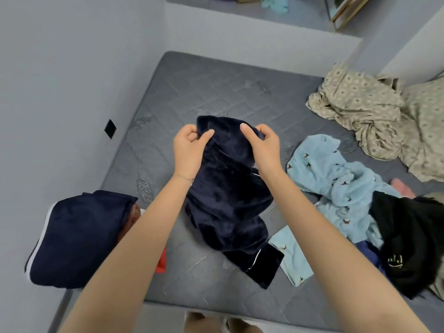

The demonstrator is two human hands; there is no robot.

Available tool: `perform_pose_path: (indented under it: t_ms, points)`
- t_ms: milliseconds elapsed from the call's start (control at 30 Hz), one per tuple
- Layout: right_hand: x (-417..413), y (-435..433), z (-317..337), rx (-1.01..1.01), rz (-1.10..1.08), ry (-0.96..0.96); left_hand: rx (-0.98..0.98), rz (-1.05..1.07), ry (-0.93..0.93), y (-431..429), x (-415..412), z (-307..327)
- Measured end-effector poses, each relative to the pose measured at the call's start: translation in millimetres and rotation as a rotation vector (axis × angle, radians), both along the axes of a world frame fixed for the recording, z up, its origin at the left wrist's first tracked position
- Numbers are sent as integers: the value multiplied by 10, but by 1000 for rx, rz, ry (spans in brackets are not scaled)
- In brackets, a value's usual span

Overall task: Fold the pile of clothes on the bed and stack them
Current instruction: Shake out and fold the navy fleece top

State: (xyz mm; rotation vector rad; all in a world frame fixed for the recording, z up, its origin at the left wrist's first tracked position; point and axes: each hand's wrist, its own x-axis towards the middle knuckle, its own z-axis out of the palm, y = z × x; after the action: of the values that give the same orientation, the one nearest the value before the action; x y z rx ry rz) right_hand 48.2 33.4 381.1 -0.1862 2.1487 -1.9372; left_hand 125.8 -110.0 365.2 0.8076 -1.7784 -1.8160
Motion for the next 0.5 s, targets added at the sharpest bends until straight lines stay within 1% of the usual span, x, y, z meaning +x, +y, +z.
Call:
perform_pose_path:
  t_ms: [100,200,233,300,333,367,433,500]
  points:
    - [-31,14,308,-23,0,31,-14,0,60,0,-89,283]
    - [-81,51,598,-71,-7,62,-9,-57,138,-23,-210,587]
    - [-104,67,644,-104,0,59,31,-94,167,-40,-268,656]
    - [-126,102,656,-153,19,36,216,-188,225,-81,-348,762]
    - [-135,121,611,-169,40,21,303,-237,208,-101,-357,776]
    - [-123,135,563,-186,74,1,339,-299,160,-126,-337,764]
    - [-81,146,418,-204,166,-27,259,-475,-31,-159,-226,639]
    - [-32,166,241,-194,246,-53,105,-641,-165,-125,-103,412]
